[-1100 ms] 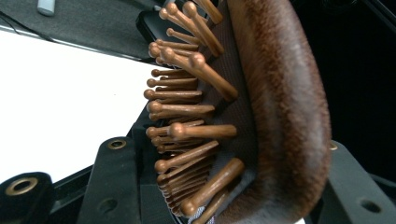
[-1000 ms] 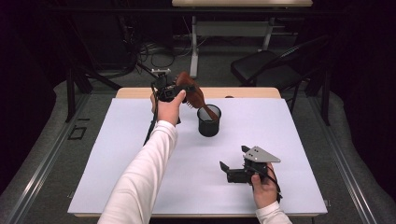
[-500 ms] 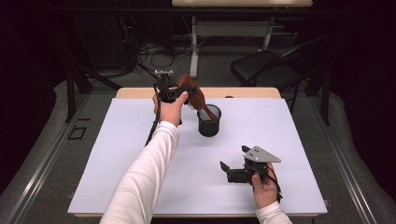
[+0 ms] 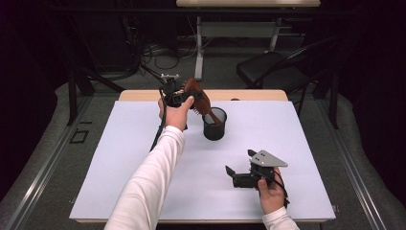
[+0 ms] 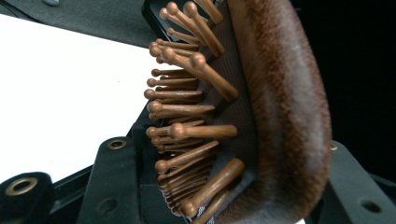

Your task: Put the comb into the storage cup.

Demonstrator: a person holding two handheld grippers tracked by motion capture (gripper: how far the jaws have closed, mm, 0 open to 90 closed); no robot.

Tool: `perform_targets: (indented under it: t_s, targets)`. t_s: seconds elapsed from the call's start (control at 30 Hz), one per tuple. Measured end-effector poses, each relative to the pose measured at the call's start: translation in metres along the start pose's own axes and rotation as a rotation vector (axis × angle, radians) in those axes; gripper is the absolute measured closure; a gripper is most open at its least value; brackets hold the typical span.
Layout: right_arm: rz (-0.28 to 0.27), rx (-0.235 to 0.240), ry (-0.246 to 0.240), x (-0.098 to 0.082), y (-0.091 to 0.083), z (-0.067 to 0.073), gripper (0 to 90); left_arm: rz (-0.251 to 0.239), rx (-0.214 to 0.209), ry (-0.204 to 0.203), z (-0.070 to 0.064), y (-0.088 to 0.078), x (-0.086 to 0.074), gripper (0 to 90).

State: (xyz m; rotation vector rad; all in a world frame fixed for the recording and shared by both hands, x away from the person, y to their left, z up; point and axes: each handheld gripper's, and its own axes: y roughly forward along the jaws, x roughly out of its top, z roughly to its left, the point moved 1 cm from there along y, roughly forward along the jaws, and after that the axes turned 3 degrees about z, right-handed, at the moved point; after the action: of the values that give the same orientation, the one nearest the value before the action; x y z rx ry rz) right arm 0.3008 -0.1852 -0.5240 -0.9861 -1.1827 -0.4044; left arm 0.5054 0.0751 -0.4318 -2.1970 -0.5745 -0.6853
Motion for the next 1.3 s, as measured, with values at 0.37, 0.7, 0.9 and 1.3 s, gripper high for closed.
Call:
perform_targets:
  t_s: [0.37,0.7,0.9,1.3]
  targets:
    - [0.002,0.000,-0.006,0.000,0.000,0.000,0.7,0.008,0.007,-0.020,0.007,0.007,-0.005,49.5]
    - [0.001,0.002,-0.009,-0.001,0.001,0.000,0.6,0.014,0.011,-0.023,0.008,0.009,-0.008,49.5]
    - [0.002,0.001,-0.010,-0.001,0.001,0.000,0.7,0.011,0.008,-0.025,0.010,0.010,-0.009,49.3]
    - [0.001,0.001,-0.013,-0.001,0.001,0.000,0.6,0.011,0.006,-0.027,0.016,0.012,-0.012,48.5]
